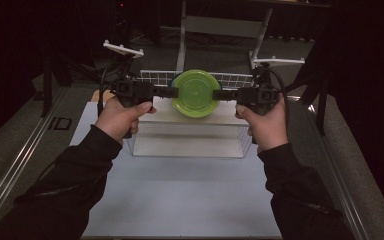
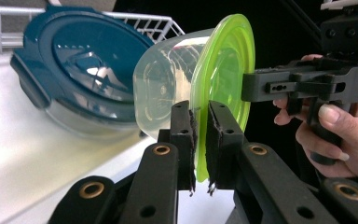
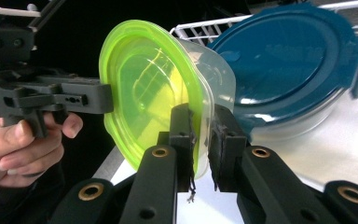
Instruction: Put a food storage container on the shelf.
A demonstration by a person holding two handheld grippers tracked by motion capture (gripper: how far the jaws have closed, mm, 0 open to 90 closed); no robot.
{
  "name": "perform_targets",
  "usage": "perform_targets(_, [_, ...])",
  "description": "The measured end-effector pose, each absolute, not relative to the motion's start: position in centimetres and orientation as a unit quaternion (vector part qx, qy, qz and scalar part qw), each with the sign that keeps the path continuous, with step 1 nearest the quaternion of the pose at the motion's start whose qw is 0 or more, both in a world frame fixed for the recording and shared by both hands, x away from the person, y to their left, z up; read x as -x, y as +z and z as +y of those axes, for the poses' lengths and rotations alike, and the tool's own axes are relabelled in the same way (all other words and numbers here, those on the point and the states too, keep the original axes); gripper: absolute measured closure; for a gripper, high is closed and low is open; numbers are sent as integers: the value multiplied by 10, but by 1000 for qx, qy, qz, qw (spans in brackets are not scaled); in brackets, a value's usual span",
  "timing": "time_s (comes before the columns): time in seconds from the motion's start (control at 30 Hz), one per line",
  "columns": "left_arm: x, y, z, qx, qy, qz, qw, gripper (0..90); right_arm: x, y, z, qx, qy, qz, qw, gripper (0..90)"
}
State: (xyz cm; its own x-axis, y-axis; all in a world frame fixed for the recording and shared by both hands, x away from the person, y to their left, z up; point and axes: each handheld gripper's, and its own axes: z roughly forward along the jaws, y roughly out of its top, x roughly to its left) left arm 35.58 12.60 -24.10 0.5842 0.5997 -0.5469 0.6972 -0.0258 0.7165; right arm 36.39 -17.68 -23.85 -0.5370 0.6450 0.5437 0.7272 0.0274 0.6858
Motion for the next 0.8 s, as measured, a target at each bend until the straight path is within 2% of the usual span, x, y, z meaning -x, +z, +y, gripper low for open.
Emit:
perform_targets(0.6, [-397, -249, 118, -700, -59, 479, 526, 814, -403, -241, -181, 513, -491, -704, 33, 802])
perform_targets(0.8, [-407, -247, 118, -697, -65, 486, 522, 810, -414, -239, -180, 522, -484, -701, 51, 797])
